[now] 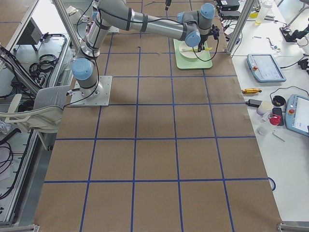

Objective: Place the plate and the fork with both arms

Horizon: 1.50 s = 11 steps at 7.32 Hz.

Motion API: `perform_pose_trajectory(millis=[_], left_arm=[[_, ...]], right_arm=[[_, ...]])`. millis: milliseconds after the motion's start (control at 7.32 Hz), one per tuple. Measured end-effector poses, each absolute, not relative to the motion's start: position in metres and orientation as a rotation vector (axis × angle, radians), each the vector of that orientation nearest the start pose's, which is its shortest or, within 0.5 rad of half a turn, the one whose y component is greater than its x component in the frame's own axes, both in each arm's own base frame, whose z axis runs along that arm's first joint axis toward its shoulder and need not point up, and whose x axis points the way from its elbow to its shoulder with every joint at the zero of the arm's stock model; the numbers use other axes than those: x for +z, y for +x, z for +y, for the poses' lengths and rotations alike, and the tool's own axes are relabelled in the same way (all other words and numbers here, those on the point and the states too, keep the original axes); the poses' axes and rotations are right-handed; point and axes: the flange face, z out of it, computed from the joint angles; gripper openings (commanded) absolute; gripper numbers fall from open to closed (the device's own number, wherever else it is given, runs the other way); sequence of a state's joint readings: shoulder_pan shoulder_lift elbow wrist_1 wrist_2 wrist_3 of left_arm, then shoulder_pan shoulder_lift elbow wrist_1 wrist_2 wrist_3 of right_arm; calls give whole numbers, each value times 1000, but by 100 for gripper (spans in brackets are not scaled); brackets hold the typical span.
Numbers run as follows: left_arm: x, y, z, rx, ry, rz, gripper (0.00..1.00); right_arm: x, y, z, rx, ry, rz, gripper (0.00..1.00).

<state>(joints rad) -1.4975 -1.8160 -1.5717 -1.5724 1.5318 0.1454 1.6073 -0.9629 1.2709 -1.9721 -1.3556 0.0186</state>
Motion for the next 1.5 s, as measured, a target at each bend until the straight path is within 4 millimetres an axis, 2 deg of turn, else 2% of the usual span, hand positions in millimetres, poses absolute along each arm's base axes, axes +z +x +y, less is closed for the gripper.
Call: perform_pose_trajectory(millis=[273,547,683,820,957,1230,1367,1504], left_arm=[[356,-100,-563,395,103,3180,100],[351,-100,-560,413,101,3178,100],[349,-100,-559,421,100,3177,100],[348,-100,-558,425,99,3176,100],[348,-100,-558,426,98,3175,100],[348,-100,-558,426,97,3174,100],[349,-100,-558,422,95,3174,100],[352,-100,-559,412,94,3174,100]], right_arm=[[262,184,-727,-53,13,2798,0],[215,186,-737,-31,17,2765,1],[200,186,-740,-25,18,2762,33],[193,186,-740,-20,18,2761,88],[191,186,-740,-21,14,2768,100],[194,181,-735,-29,-38,2815,100],[207,178,-731,-42,-56,2847,100],[242,171,-721,-42,-62,2911,100]])
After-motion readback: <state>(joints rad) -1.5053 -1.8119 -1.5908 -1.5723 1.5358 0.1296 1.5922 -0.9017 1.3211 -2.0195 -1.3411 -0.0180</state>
